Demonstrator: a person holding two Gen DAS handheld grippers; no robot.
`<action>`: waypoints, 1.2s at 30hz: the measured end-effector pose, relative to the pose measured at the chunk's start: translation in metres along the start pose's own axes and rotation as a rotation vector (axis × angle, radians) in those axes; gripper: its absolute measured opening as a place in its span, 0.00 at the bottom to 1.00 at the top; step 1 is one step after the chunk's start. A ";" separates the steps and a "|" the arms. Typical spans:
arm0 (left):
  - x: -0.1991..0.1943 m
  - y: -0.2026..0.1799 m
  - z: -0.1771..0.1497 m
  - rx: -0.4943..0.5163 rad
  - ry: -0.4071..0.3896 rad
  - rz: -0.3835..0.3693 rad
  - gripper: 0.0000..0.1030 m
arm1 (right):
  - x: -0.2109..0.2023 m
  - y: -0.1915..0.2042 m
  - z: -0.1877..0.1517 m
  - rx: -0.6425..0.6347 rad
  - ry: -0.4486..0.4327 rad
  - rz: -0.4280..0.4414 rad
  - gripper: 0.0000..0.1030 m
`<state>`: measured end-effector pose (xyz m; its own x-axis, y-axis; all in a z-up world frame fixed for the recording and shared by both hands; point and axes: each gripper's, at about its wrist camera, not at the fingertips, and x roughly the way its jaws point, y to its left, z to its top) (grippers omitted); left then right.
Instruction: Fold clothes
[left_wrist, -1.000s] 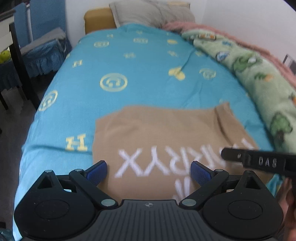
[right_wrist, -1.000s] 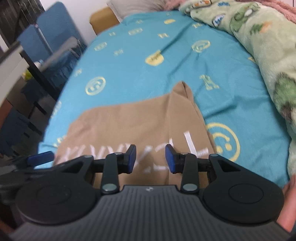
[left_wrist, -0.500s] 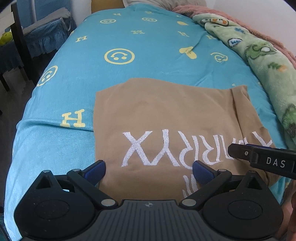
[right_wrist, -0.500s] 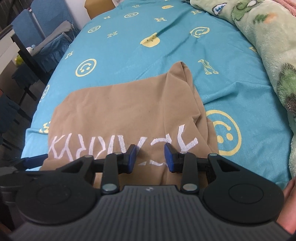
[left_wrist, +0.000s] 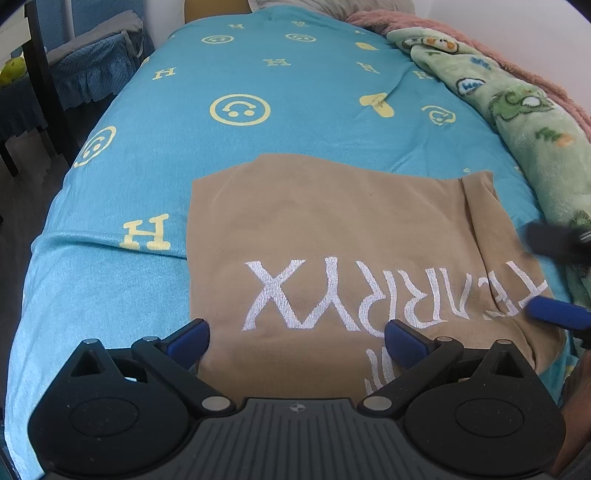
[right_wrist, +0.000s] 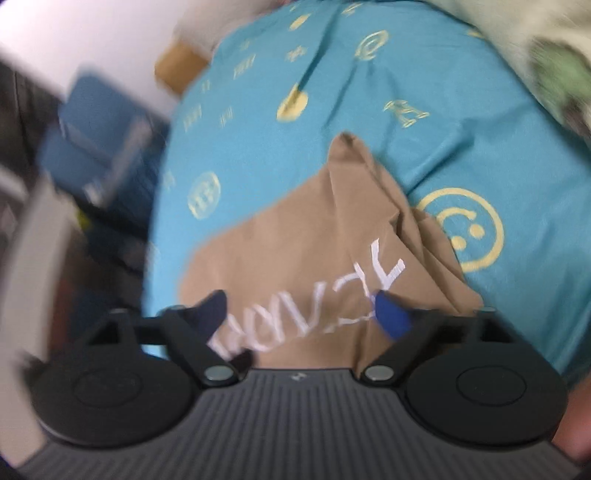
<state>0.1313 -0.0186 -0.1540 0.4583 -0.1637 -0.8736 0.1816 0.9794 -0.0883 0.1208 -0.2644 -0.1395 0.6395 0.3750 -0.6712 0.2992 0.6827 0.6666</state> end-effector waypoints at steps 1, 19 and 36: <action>0.000 0.000 0.000 -0.004 0.001 -0.002 0.99 | -0.007 -0.005 0.000 0.055 0.002 0.035 0.87; 0.002 0.024 0.006 -0.164 0.040 -0.047 0.97 | 0.027 -0.047 -0.052 0.609 0.132 0.087 0.88; -0.052 0.063 0.016 -0.500 0.026 -0.379 0.96 | 0.024 -0.055 -0.043 0.532 -0.036 0.069 0.29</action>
<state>0.1324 0.0500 -0.1062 0.4198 -0.5138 -0.7482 -0.1047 0.7915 -0.6022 0.0891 -0.2665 -0.2063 0.6912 0.3800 -0.6147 0.5674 0.2415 0.7872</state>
